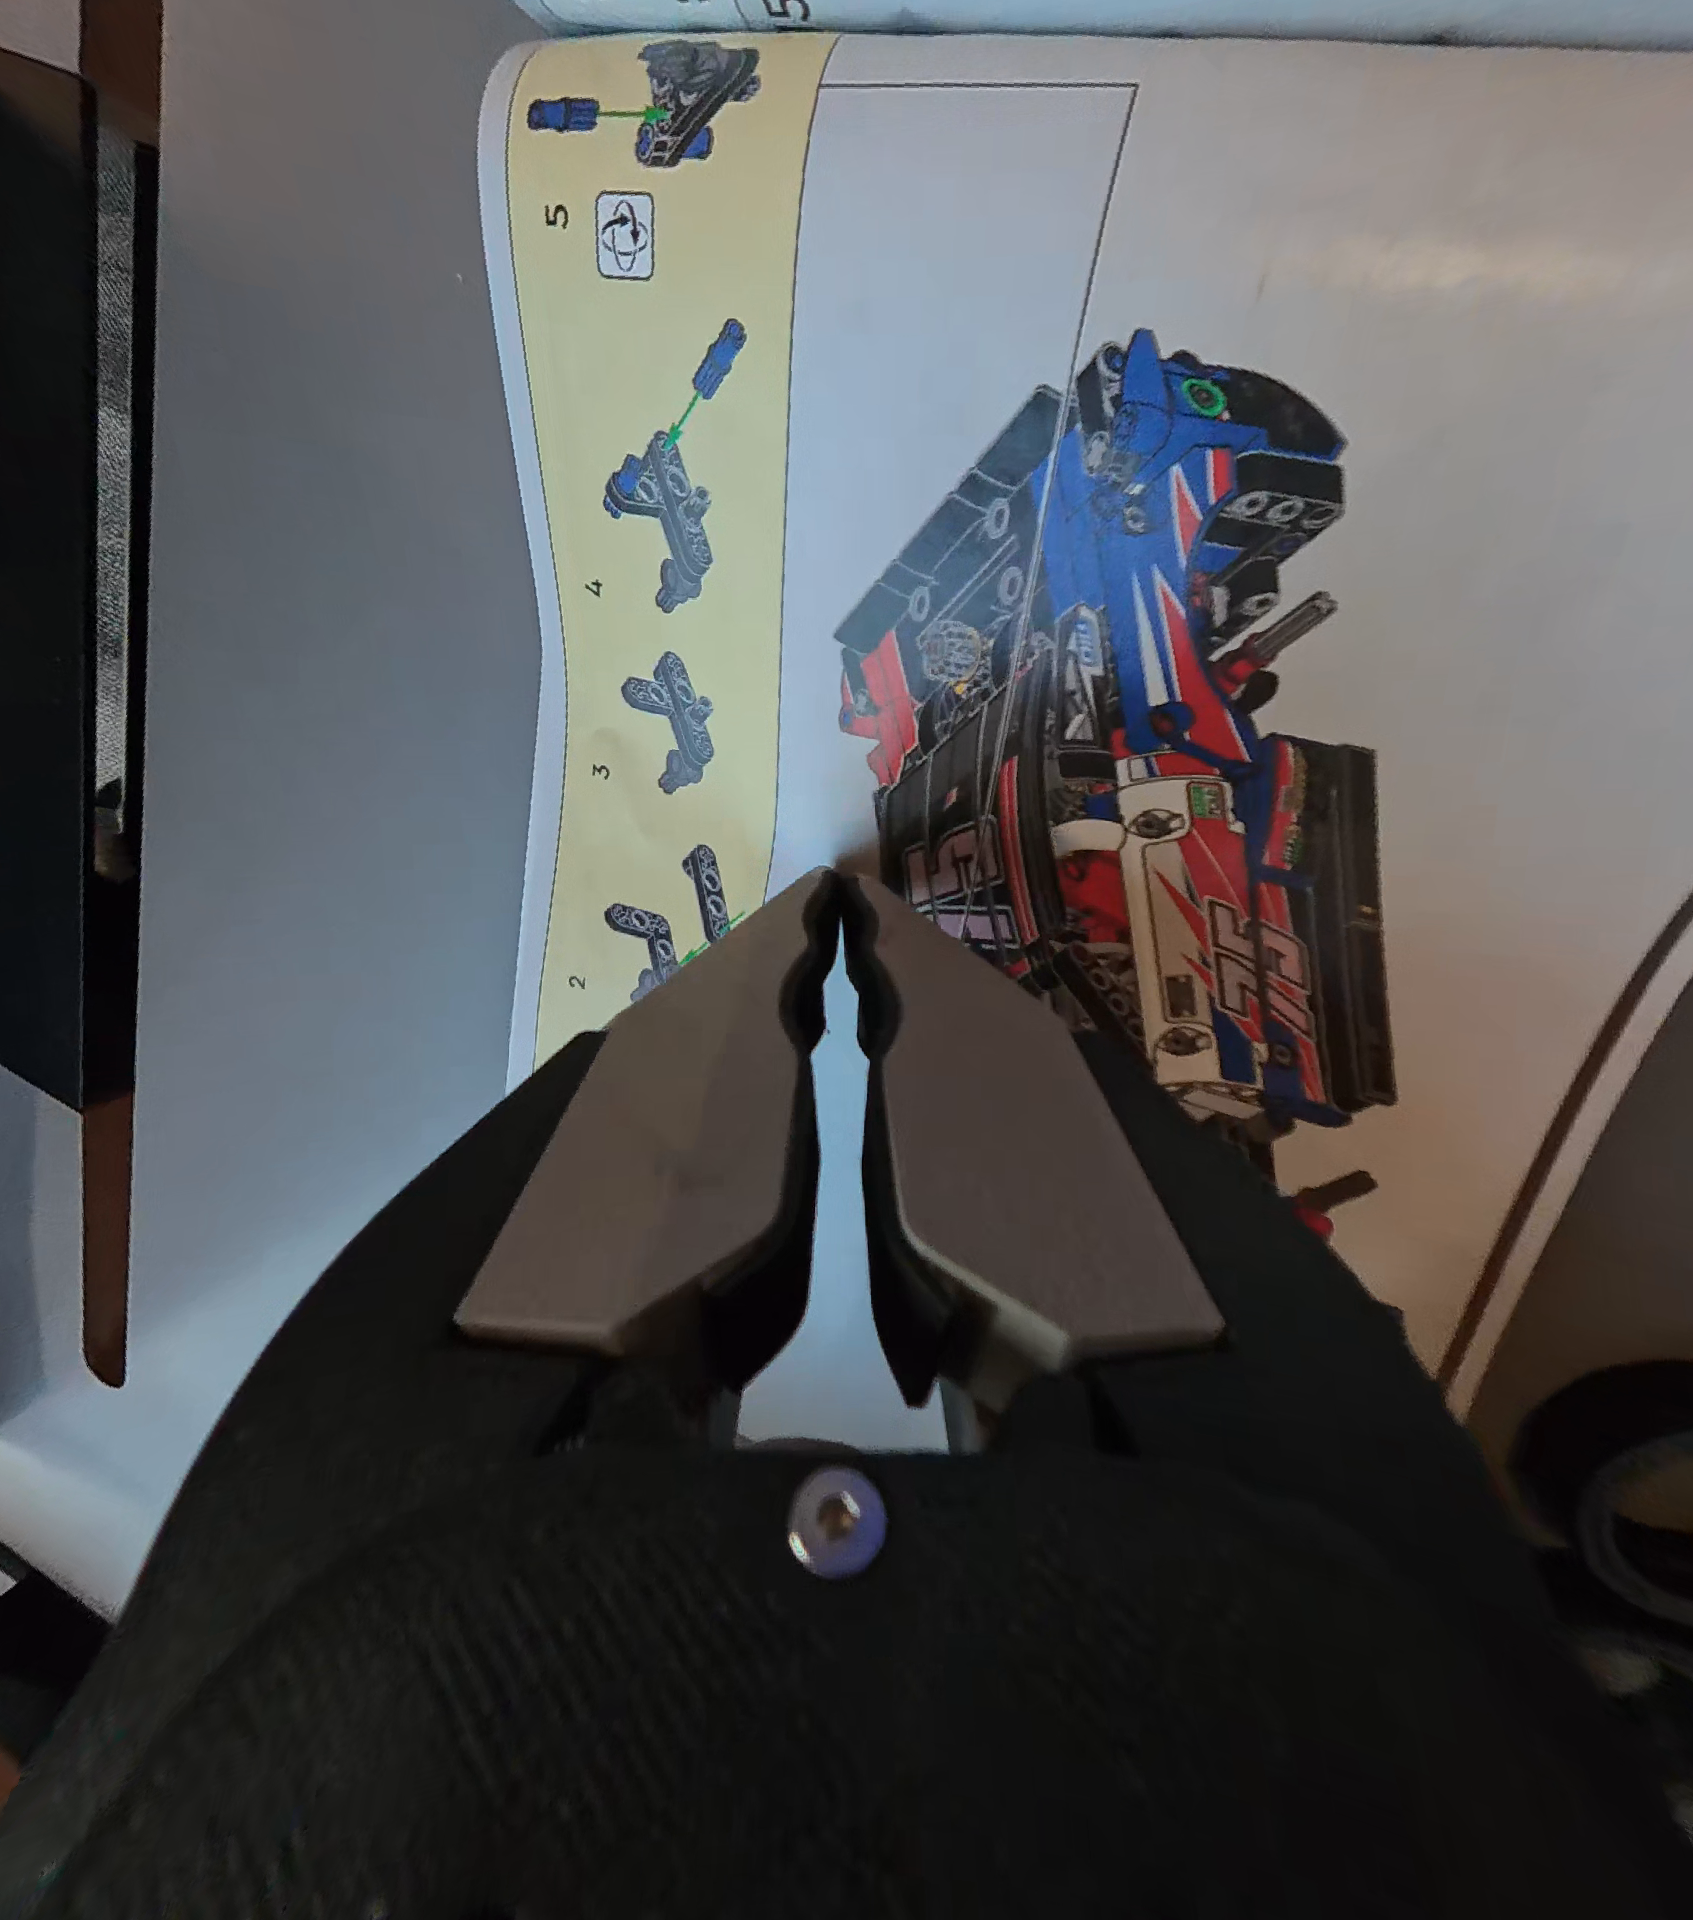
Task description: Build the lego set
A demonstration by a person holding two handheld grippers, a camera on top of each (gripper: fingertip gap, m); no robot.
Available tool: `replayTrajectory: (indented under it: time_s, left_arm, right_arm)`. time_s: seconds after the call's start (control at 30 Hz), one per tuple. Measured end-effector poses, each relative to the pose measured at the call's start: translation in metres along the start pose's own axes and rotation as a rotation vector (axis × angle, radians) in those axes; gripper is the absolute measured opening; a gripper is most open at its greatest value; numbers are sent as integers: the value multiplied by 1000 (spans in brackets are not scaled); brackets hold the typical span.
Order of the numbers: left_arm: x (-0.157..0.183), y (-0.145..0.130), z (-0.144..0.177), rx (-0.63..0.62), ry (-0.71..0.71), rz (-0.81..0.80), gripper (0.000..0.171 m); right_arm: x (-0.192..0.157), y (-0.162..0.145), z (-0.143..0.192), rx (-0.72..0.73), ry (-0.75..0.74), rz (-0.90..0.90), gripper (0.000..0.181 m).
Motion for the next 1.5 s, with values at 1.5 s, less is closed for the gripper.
replayTrajectory:
  time_s: [1.5]
  left_arm:
    - [259, -88, 117, 240, -516, 299, 22]
  right_arm:
    - [-41, 3, 19, -31, 213, 296, 27]
Point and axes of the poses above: each gripper's, where its closed fingertips meet, z back along the fingers, y out of its top, x = y × z across the jaws, the point moved 4 cm from there along z, back along the fingers, and after that the axes turned 6 degrees about z, right-handed, at the moved point
